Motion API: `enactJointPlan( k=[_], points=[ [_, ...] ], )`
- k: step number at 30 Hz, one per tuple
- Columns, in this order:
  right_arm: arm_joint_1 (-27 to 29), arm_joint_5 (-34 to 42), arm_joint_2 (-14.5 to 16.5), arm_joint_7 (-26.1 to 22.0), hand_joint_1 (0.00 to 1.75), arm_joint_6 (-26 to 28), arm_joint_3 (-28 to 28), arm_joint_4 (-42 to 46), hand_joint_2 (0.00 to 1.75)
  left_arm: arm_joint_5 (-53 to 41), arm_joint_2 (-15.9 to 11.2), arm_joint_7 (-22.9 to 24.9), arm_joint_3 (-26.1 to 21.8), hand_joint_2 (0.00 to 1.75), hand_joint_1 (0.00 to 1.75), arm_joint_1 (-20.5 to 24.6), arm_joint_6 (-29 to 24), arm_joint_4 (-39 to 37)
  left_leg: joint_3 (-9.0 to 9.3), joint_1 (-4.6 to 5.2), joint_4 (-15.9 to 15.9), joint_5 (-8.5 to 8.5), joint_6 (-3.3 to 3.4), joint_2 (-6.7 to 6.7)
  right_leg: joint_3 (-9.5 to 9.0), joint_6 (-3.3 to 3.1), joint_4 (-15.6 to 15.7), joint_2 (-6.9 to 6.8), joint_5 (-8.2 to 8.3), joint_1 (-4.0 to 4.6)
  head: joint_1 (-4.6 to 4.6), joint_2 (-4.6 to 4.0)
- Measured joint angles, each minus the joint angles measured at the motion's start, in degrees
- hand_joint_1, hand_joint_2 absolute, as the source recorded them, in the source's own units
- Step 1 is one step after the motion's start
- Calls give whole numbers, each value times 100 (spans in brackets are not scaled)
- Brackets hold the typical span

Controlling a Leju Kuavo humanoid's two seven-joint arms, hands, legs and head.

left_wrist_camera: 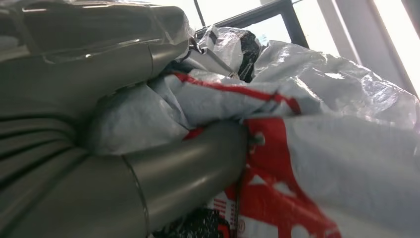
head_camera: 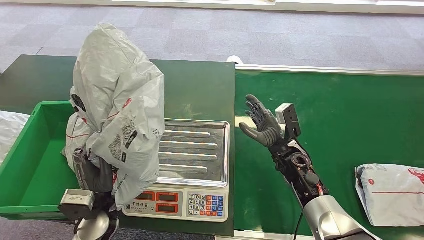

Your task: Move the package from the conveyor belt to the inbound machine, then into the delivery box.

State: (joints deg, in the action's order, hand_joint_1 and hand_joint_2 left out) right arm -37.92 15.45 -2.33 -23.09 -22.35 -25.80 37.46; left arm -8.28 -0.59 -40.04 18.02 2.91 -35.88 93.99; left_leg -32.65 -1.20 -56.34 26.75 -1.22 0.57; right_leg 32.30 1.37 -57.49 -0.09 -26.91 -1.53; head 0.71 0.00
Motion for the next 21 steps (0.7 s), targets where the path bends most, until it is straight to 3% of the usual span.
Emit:
enactJointPlan(
  k=[8,17,21],
  points=[
    [1,0,-10,-104,0,1,-61,-103,175,-349,39,0,-176,0,175,-84,-374,578,0,0,0,0,0,-2,1,0,0,1,0,1,1,0],
    [0,9,28,-96,0,55,-133,-167,175,-911,466,0,-1209,0,175,-118,-404,1390,-1,0,0,0,0,-2,1,0,0,1,0,1,0,0],
    [70,35,7,-120,0,96,-160,-164,175,-1842,724,0,-1822,0,175,-121,-405,1715,0,0,0,0,0,-1,2,0,0,1,0,0,0,0]
  ],
)
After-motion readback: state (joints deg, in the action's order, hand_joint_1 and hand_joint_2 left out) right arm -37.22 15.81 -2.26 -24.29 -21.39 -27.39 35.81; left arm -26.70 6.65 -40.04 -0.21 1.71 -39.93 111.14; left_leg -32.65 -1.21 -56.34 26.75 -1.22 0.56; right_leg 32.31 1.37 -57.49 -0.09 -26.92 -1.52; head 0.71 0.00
